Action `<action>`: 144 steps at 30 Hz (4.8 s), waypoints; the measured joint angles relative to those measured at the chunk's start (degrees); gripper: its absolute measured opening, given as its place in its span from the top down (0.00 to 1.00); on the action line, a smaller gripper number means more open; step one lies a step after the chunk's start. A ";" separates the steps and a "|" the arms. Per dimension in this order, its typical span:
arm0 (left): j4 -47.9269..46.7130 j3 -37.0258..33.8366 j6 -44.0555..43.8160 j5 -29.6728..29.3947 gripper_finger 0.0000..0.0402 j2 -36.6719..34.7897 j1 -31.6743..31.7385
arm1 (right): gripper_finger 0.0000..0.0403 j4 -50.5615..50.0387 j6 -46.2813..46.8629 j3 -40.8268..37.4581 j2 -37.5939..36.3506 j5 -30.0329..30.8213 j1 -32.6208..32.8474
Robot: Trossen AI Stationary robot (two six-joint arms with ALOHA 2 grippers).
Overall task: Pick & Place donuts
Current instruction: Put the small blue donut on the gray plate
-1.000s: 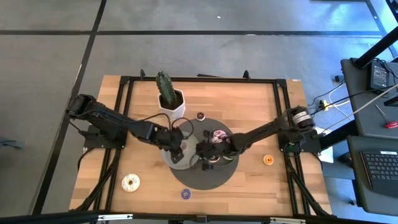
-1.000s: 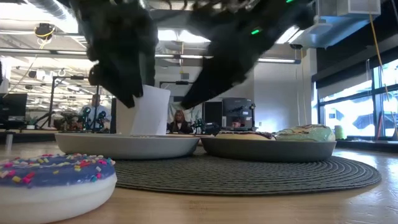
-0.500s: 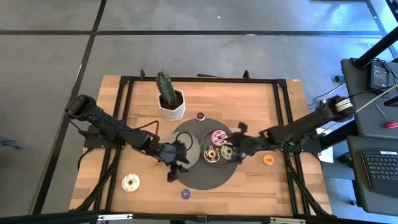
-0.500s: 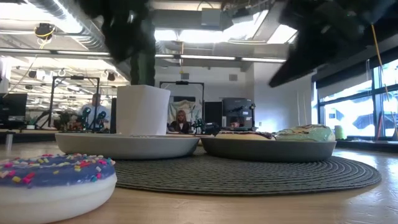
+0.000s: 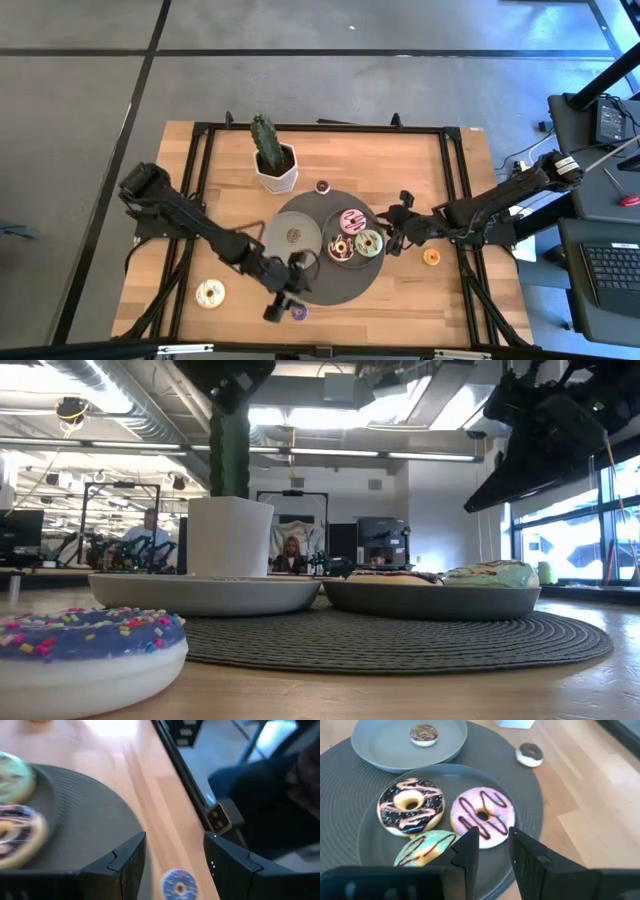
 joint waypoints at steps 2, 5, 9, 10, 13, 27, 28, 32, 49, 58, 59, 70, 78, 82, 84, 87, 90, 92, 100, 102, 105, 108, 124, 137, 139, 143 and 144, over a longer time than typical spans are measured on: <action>-2.60 2.61 0.00 0.11 0.52 2.98 -1.11 | 0.73 0.18 0.00 0.13 0.06 0.71 0.00; -7.17 5.58 0.00 0.09 0.51 6.89 -2.01 | 0.73 0.25 0.01 0.13 0.09 0.94 -0.09; -8.52 6.82 2.36 0.11 0.51 10.97 -2.65 | 0.73 0.23 0.00 0.13 0.09 0.89 -0.09; -8.84 6.82 3.09 0.11 0.51 11.67 -2.70 | 0.73 0.23 0.00 0.13 0.09 0.87 -0.09; -9.89 6.82 3.19 -0.81 0.51 13.09 -2.97 | 0.73 0.23 0.02 0.17 0.09 0.85 -0.09; -10.03 6.84 2.79 -2.44 0.52 16.20 -3.30 | 0.73 0.36 0.02 0.20 0.09 0.71 -0.11; -9.90 6.83 2.82 -2.17 0.52 16.66 -3.30 | 0.73 0.36 0.02 0.20 0.11 0.71 -0.11; -9.86 6.82 2.76 -1.84 0.51 17.67 -3.30 | 0.73 0.29 0.01 0.22 0.11 0.75 -0.11; -9.60 6.80 -3.04 -1.78 0.52 17.81 -3.20 | 0.73 0.10 -0.26 0.22 0.11 0.73 -0.11; -9.53 6.80 -3.21 -1.41 0.61 17.81 -3.19 | 0.73 0.10 -0.37 0.22 0.11 0.69 -0.11; -9.53 6.80 -3.21 -1.19 0.63 17.81 -3.17 | 0.73 0.10 -0.39 0.22 0.11 0.69 -0.11; -11.08 6.77 -4.76 1.71 0.89 12.78 -1.52 | 0.73 0.17 -0.42 0.22 0.13 -1.39 -0.11; -11.60 6.77 -4.05 0.65 0.99 11.56 -1.42 | 0.73 0.27 -0.42 0.22 0.15 -5.78 -0.11; -11.95 6.69 -3.26 0.67 0.96 12.19 -1.42 | 0.73 0.32 -0.42 0.22 0.15 -6.35 -0.09; -11.43 6.69 -3.15 0.61 0.95 12.19 -1.42 | 0.73 0.32 -0.42 0.24 0.15 -6.35 -0.10; -10.70 6.69 -3.08 -1.40 0.95 12.19 -1.38 | 0.73 0.32 -0.42 0.24 0.15 -6.35 -0.11; -10.42 6.69 -3.02 -4.17 0.95 12.19 -1.36 | 0.73 0.32 -0.42 0.24 0.15 -6.35 -0.10; -10.40 6.69 -3.07 -4.80 0.94 12.18 -1.33 | 0.73 0.32 -0.42 0.24 0.15 -6.35 -0.11; -10.43 6.69 -7.64 -4.63 0.81 12.18 -1.36 | 0.73 0.36 -0.42 0.24 0.15 -6.35 -0.11; -10.48 6.69 -8.57 -4.66 0.75 12.18 -1.36 | 0.73 0.36 -0.42 0.24 0.15 -6.35 -0.09; -10.54 6.69 -9.24 -5.08 0.67 12.19 -1.36 | 0.73 0.37 -0.42 0.24 0.15 -6.35 -0.10; -10.62 6.69 -9.22 -5.08 0.60 12.19 -1.36 | 0.73 0.37 -0.42 0.24 0.15 -6.35 -0.11; -10.98 6.73 -9.05 -4.99 0.55 12.29 -2.74 | 0.73 0.38 -0.42 0.24 0.13 -6.35 -0.10; -10.79 6.77 -10.31 -4.56 0.60 17.04 -3.41 | 0.73 0.40 -0.44 0.24 0.11 -6.36 -0.11; -10.61 6.80 -10.25 -3.78 0.61 17.30 -3.41 | 0.73 0.40 -0.42 0.24 0.11 -6.35 -0.09; -10.72 6.80 -10.14 -1.81 0.64 17.75 -3.45 | 0.73 0.40 -0.43 0.24 0.11 -6.35 -0.10; -10.88 6.80 -10.04 -1.82 0.65 17.86 -3.46 | 0.73 0.40 -0.42 0.24 0.11 -6.35 -0.10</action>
